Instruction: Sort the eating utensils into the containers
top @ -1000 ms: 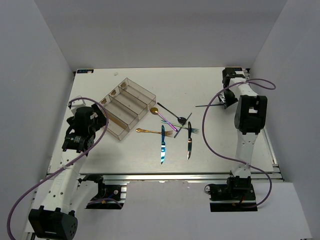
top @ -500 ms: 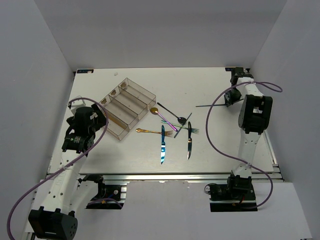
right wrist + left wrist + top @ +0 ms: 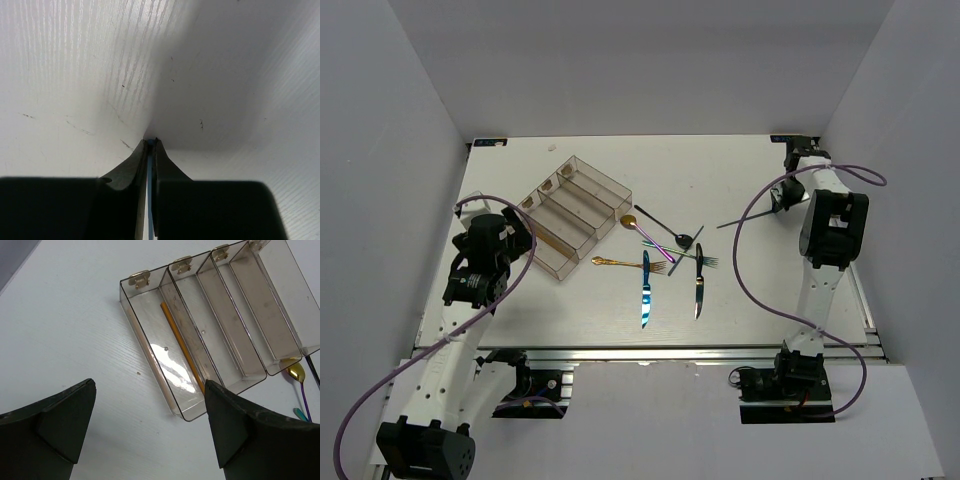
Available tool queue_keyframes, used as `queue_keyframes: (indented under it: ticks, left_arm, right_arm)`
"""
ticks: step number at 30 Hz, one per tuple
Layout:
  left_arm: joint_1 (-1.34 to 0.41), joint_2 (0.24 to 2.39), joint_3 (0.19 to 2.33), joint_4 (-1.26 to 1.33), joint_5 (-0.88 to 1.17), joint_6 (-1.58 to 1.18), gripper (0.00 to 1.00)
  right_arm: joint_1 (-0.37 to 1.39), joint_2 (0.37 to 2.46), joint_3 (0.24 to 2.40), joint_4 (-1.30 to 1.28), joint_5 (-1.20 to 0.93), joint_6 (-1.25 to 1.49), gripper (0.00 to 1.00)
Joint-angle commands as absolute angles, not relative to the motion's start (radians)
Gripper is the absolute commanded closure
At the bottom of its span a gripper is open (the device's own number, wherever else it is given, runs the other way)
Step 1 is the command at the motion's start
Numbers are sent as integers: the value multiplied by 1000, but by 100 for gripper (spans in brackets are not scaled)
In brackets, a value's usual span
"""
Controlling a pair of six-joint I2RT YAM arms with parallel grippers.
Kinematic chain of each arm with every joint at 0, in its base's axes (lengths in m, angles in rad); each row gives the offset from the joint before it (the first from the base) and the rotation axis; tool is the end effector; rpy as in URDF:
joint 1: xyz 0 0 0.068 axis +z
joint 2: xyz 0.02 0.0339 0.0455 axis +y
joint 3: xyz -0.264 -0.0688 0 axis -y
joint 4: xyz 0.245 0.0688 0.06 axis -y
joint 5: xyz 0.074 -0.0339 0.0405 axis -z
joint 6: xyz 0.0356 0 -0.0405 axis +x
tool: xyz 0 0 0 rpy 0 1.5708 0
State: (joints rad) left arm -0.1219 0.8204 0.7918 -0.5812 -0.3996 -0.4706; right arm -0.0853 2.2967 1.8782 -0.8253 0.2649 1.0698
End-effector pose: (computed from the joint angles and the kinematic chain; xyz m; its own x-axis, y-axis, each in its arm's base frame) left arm 0.1745 -0.0074 0.2984 -0.4139 -0.3701 -0.8317 -0.4401 0.8811 -0.1731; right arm 0.4758 -0.0500 0.1636 -0.3076 0.8759 -0.3717 0.9073 0.3877 0.1626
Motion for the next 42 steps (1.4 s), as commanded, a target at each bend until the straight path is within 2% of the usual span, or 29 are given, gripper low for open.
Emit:
queue_keyframes:
  ticks: [1,6,13,16,20,22,24,27,29,31,37,42]
  left_arm:
    - [-127,799,793,-565,-393,-462,2]
    - [-133,785,792,-551,-353,-453,2]
    - [-135,712,756,-459,-132,-416,2]
    - [-137,713,747,-428,-42,-407,2]
    - [-138,744,726,-347,213,-413,2]
    - [-138,778,719,-252,429,-464,2]
    - [-147,816,709,-106,619,-532,2]
    - [-207,865,736,55,718,-641,2]
    - [-279,899,790,75,722,-646,2]
    - [-322,955,821,71,704,-637,2]
    - [-468,1072,880,-41,573,-572,4]
    - [-489,1091,865,-26,522,-575,5]
  right_arm:
    - [-89,2335,1812,-836,241,1063,100]
    - [-91,2185,1749,-720,232,1045,100]
    - [-89,1875,1413,-355,190,1002,100]
    - [-89,1775,1326,-298,181,993,100]
    - [-52,1640,1273,-191,147,896,100]
    - [-17,1612,1296,-178,101,815,100]
    - [64,1597,1359,-204,-7,688,100]
    - [173,1580,1382,-210,-231,573,100]
    - [248,1554,1339,-143,-431,575,100]
    - [341,1542,1292,-55,-498,580,100]
    - [518,1479,1259,54,-463,597,100]
    - [598,1439,1250,87,-437,606,100]
